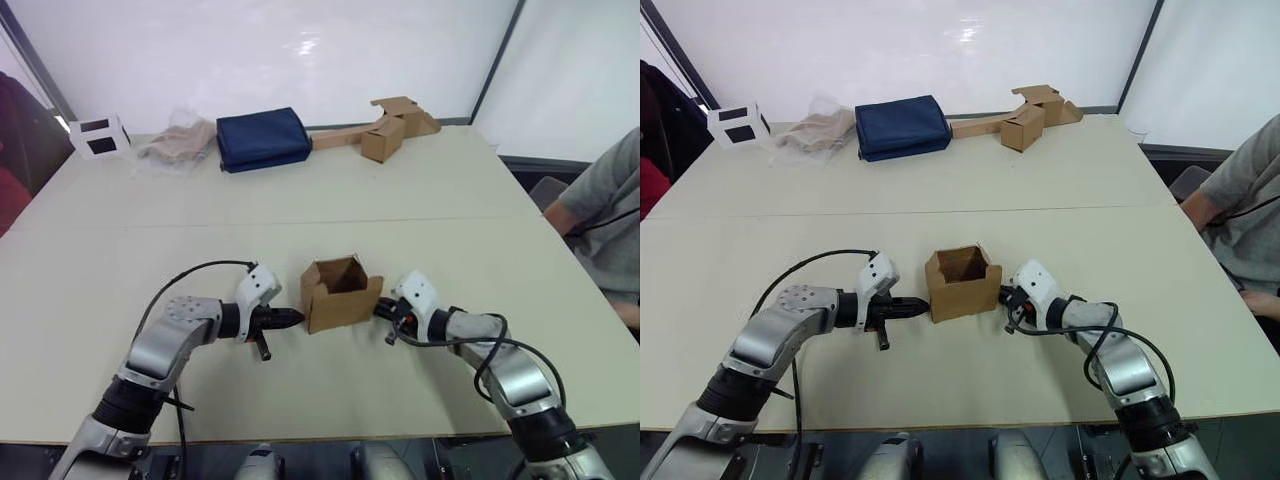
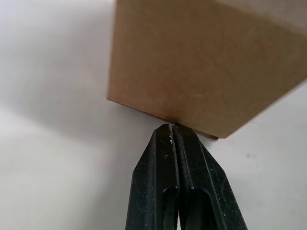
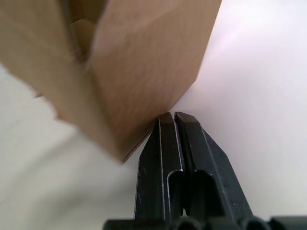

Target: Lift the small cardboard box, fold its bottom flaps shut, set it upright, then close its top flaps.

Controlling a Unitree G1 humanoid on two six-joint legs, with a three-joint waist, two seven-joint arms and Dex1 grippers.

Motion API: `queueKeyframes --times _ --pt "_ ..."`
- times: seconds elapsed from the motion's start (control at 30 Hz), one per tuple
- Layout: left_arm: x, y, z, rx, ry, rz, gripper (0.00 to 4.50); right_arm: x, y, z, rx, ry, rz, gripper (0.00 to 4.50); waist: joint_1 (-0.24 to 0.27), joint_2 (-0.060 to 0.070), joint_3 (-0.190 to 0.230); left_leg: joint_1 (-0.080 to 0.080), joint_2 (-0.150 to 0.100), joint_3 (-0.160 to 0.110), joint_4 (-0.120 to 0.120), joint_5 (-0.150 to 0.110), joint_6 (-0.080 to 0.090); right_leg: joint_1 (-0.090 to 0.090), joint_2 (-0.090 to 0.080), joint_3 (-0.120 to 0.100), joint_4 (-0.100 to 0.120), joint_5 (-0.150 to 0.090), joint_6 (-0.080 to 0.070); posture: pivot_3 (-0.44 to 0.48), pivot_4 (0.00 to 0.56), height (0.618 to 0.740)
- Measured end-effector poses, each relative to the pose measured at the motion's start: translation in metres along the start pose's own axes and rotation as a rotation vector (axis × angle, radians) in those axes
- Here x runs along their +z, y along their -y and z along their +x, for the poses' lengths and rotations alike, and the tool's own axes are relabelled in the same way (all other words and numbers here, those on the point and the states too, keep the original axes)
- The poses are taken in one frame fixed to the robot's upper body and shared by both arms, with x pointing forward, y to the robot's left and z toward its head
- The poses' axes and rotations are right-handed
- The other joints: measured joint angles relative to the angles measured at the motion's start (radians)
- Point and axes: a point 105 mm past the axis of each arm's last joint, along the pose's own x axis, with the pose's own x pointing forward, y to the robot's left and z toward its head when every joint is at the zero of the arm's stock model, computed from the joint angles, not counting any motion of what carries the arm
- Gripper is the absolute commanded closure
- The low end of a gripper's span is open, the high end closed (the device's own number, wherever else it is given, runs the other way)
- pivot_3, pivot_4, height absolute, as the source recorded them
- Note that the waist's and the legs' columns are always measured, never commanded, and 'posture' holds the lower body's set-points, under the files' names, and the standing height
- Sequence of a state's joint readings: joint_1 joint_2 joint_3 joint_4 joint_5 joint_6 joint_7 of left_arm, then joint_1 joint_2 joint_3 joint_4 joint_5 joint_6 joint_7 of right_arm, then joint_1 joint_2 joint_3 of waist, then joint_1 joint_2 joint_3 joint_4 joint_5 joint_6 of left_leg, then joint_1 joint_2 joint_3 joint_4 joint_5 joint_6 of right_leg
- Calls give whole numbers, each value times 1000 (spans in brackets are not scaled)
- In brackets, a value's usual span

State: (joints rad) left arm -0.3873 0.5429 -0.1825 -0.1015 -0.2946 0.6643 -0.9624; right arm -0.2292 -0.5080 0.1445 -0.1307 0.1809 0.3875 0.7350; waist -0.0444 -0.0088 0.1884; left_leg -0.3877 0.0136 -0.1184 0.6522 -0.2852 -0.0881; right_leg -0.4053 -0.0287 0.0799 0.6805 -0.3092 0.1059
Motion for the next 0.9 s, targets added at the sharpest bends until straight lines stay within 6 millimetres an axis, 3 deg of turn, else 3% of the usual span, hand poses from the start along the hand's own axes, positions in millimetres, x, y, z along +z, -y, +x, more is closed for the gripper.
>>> queueKeyframes --times 0.77,0.9 --pt "-1 -7 -3 33 -1 6 4455 -1 -18 -10 72 -45 3 4500 1 0 0 0 0 0 0 0 0 0 0 0 -1 0 0 0 150 740" --pt "-6 -18 -22 55 -66 49 4455 -1 -10 -19 42 -55 -7 4500 0 0 0 0 0 0 -1 0 0 0 1 0 0 0 0 0 150 740"
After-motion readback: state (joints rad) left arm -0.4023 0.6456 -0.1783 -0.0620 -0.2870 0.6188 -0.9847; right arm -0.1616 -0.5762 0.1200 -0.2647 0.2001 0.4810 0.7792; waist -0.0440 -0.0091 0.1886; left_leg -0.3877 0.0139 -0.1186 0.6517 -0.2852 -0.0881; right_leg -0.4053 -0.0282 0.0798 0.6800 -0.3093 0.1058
